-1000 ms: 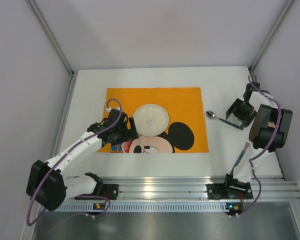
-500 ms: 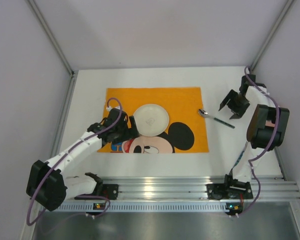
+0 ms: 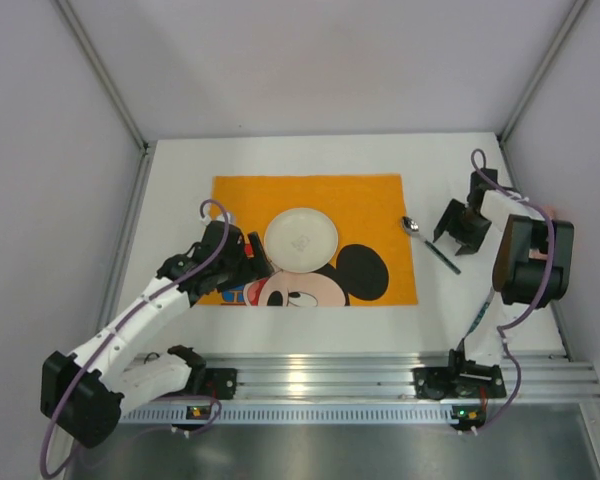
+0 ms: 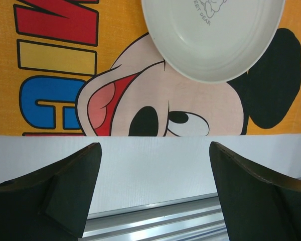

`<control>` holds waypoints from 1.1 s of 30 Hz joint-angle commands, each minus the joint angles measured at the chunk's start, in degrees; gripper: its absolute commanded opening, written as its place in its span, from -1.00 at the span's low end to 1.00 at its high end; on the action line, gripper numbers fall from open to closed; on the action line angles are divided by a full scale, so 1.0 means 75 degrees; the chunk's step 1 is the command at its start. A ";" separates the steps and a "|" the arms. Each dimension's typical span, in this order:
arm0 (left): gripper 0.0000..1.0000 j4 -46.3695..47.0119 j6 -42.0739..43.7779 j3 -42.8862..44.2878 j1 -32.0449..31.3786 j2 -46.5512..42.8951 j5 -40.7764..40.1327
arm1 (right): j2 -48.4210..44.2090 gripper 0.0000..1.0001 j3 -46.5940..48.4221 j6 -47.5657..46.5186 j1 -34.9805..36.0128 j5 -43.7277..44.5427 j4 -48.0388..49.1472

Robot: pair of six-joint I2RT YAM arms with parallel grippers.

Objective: Set the dinner table for one person

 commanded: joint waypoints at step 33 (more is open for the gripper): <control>0.83 -0.0616 -0.0378 -0.0066 -0.0043 -0.0809 -0.0176 | -0.0674 -0.67 -0.1334 0.0015 0.1831 0.1329 -0.0208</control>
